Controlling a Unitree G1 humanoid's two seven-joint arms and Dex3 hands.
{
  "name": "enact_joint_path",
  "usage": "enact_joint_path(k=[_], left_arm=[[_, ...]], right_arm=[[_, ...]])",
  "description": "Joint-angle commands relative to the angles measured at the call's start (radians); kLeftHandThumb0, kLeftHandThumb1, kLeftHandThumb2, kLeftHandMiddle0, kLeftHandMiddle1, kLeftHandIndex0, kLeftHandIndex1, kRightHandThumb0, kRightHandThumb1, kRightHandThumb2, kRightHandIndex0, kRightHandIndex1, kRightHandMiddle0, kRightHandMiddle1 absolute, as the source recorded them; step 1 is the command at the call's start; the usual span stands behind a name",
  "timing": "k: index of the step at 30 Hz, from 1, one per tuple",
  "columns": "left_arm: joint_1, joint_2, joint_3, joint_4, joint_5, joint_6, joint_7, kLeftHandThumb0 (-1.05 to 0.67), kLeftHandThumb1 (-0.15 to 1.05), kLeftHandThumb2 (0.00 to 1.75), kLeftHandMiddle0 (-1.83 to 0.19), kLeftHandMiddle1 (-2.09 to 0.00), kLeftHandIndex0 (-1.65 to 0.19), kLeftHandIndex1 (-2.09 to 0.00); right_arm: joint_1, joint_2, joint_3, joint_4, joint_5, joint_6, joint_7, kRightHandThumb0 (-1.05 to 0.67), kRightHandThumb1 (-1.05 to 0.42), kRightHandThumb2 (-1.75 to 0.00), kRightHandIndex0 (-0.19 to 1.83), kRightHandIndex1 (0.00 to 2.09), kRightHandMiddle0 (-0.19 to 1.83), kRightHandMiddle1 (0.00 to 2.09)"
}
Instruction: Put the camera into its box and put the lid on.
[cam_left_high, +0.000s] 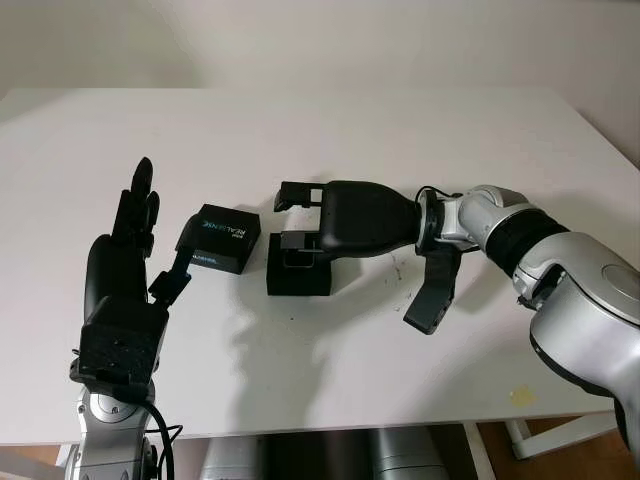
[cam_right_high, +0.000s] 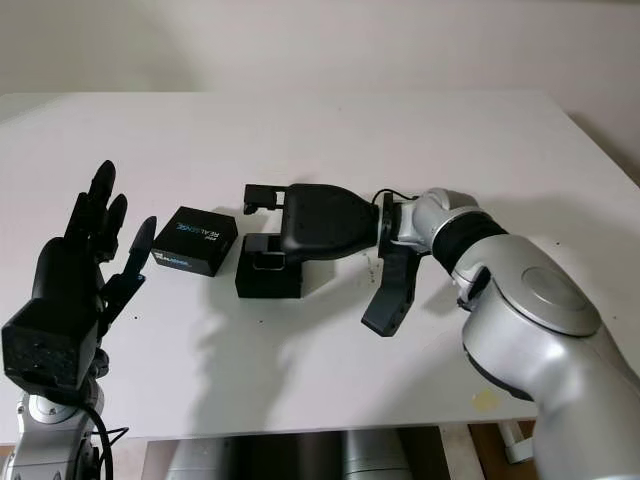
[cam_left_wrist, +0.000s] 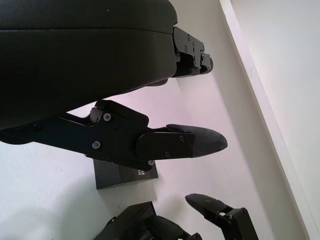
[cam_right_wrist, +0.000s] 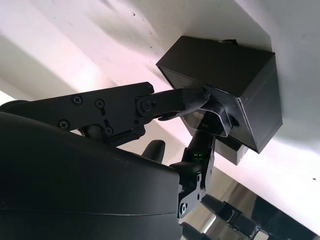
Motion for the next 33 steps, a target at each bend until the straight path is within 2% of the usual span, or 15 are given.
enact_joint_path(k=[1, 3, 18, 33], left_arm=[[-0.011, 0.008, 0.001, -0.002, 0.000, -0.004, -0.004, -0.59, 1.05, 0.38, -0.20, -0.07, -0.12, -0.09], [-0.012, 0.008, 0.002, -0.004, -0.003, 0.002, -0.007, -0.59, 1.05, 0.39, -0.20, -0.07, -0.12, -0.09], [-0.013, 0.005, 0.002, -0.014, -0.004, 0.018, -0.009, -0.58, 1.05, 0.40, -0.20, -0.06, -0.12, -0.08], [-0.007, 0.003, 0.000, -0.018, -0.001, 0.020, -0.007, -0.58, 1.05, 0.39, -0.19, -0.06, -0.11, -0.07]], right_arm=[[-0.023, -0.003, -0.014, 0.009, 0.022, -0.010, -0.004, -0.46, -0.96, -0.05, 0.00, 1.03, 0.36, 1.36], [-0.035, -0.010, -0.029, 0.005, 0.045, -0.018, -0.005, -0.45, -0.95, -0.05, 0.04, 0.97, 0.36, 1.36], [-0.047, -0.046, -0.151, -0.015, 0.198, -0.117, 0.053, -0.39, -0.93, -0.05, 0.12, 0.94, 0.49, 1.21], [-0.021, -0.049, -0.181, -0.011, 0.232, -0.164, 0.108, -0.38, -0.94, -0.05, 0.18, 0.81, 0.48, 1.21]])
